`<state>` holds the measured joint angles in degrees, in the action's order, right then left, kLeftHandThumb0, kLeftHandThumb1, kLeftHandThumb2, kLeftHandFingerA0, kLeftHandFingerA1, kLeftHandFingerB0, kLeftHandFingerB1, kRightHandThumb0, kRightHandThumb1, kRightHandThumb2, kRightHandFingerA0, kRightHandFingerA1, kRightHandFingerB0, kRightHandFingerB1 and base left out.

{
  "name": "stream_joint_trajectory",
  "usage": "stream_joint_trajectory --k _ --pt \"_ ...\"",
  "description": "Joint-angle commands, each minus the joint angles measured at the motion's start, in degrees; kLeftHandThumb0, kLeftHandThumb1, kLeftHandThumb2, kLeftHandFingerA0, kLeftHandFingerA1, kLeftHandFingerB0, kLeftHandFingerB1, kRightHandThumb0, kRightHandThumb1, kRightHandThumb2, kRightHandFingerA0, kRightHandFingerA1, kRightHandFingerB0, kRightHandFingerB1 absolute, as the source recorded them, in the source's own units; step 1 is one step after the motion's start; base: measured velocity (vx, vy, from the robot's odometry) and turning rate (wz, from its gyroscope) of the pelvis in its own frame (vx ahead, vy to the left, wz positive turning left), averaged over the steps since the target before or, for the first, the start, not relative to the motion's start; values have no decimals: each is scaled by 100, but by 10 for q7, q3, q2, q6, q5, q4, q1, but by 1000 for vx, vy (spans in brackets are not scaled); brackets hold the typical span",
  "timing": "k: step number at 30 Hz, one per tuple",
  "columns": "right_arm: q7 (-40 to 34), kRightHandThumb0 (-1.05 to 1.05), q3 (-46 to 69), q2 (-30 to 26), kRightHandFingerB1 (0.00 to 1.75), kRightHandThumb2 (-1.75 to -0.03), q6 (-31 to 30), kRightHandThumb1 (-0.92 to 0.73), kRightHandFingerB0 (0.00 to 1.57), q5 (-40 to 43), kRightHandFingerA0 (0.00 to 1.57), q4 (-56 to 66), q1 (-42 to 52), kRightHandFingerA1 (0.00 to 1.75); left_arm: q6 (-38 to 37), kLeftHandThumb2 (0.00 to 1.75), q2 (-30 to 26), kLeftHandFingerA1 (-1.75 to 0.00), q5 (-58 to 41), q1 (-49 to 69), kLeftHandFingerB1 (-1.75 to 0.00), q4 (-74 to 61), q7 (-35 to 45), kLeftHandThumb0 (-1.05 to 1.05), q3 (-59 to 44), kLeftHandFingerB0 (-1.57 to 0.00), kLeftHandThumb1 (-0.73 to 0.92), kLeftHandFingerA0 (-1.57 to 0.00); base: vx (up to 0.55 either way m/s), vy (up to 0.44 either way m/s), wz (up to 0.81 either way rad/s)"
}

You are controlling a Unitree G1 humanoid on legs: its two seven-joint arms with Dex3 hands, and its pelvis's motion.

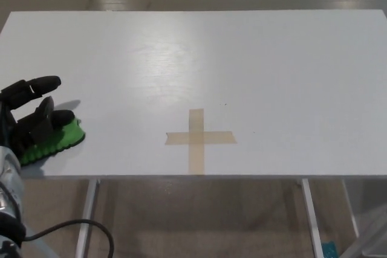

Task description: Use the left hand to press on the green eraser and wipe the desk from center to the left and then back to center.

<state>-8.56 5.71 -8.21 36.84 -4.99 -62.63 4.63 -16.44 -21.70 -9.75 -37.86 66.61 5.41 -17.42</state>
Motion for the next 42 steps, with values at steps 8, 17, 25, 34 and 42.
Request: stream_joint_trajectory --k 8,17,25,34,42 --pt "15 -46 1 0 40 -63 7 -76 60 8 66 -1 12 54 6 65 96 -51 47 37 -49 -15 -16 -20 77 -97 78 -105 0 0 0" --pt "19 -46 0 1 39 -63 2 -76 58 11 66 14 14 54 14 64 166 -52 65 27 -49 -40 -34 -20 136 -99 78 -108 0 0 0" --pt "15 -45 -3 -1 40 -63 1 -76 59 9 67 21 9 53 16 65 215 -51 86 20 -49 -71 -44 -22 187 -96 77 -107 0 0 0" --pt "13 -45 -2 0 40 -63 -4 -75 60 11 68 30 12 53 30 65 258 -51 101 11 -49 -85 -51 -22 220 -98 77 -106 0 0 0" --pt "8 -44 -3 2 40 -63 -1 -75 61 10 70 32 12 53 45 65 279 -52 118 0 -49 -104 -57 -24 247 -99 77 -107 0 0 0"
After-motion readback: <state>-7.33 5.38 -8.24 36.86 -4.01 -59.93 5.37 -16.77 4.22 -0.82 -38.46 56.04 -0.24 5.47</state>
